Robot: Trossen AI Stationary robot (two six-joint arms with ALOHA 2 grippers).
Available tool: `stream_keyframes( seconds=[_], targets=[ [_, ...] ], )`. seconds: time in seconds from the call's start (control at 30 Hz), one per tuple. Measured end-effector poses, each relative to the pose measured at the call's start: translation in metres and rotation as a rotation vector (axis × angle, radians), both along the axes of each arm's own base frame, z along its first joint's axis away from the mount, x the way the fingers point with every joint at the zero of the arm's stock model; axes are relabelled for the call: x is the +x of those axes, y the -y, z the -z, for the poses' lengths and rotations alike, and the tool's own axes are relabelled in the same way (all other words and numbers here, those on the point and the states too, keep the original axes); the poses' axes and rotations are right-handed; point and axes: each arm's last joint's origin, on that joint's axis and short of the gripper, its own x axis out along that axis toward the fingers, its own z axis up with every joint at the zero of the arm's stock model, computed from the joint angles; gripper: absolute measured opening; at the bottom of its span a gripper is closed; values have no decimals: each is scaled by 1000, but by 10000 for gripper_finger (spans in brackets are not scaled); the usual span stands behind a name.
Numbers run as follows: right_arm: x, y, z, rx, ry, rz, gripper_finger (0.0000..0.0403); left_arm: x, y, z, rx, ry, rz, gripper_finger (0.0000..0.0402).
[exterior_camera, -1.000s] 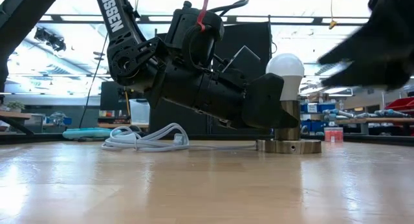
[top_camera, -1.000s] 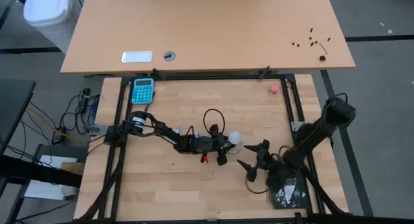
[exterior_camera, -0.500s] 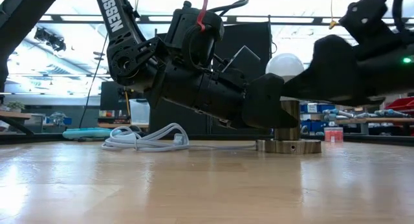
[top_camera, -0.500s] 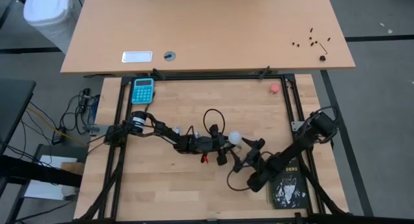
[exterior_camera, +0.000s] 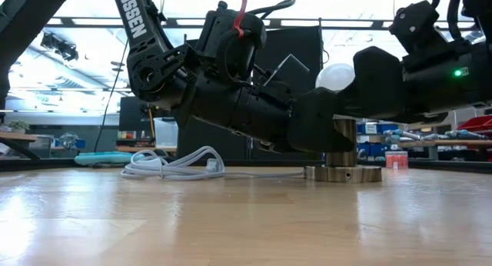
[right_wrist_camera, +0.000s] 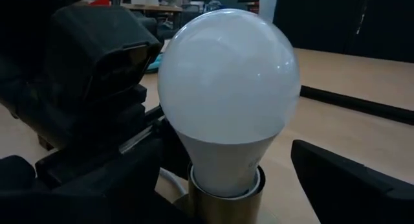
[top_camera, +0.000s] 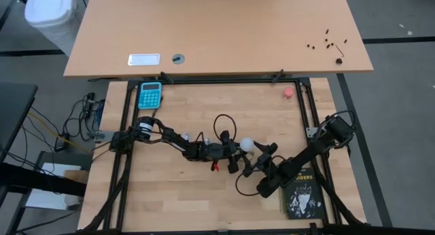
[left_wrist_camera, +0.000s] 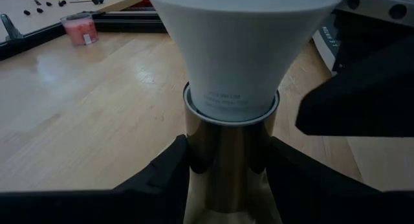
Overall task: Screw lightbulb
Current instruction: Remove the lightbulb from the lamp
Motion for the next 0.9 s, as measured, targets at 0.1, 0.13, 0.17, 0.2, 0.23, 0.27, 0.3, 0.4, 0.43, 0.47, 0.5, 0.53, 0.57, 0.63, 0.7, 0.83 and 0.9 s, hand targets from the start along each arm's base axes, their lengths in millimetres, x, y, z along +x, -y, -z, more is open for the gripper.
stream_keyframes(
  seconds=[0.1,0.13,0.17,0.2,0.23,0.27,0.3,0.4,0.43,0.47,0.5,0.53,0.57,0.63,0.7,0.83,0.9],
  targets=[
    [0,0,0,-12,-15,-2,336,0,0,0,0,0,0,180],
    [0,0,0,-17,-21,-3,329,0,0,0,0,0,0,180],
    [0,0,0,-21,-26,-2,323,0,0,0,0,0,0,180],
    [1,1,0,-24,-30,-1,317,0,0,0,0,0,0,180],
    [1,1,0,-27,-35,0,312,0,0,0,1,0,1,180],
    [1,2,0,-27,-37,0,307,0,0,0,1,0,1,180],
    [1,2,0,-27,-38,1,302,0,0,0,1,0,1,180],
    [2,3,0,-20,-52,-5,292,0,0,0,-1,-1,12,180],
    [3,3,1,-12,-63,-13,289,0,0,0,-1,-1,12,180],
    [4,4,1,-1,-74,-21,287,0,0,0,-1,-1,12,180],
    [4,4,2,11,-83,-29,285,0,0,0,-1,-1,12,180],
    [5,5,2,23,-94,-38,283,0,0,0,-1,-1,12,180],
    [5,5,2,31,-104,-45,282,0,1,0,-1,-2,13,180],
    [6,6,2,36,-108,-48,278,0,1,0,-1,-2,15,180],
    [6,6,2,36,-109,-48,274,0,1,0,-1,-3,15,180],
    [3,8,-1,50,-115,-61,267,0,1,0,-2,-2,18,180],
    [-1,10,-3,54,-112,-62,263,0,1,0,-2,-2,19,180]
  ],
)
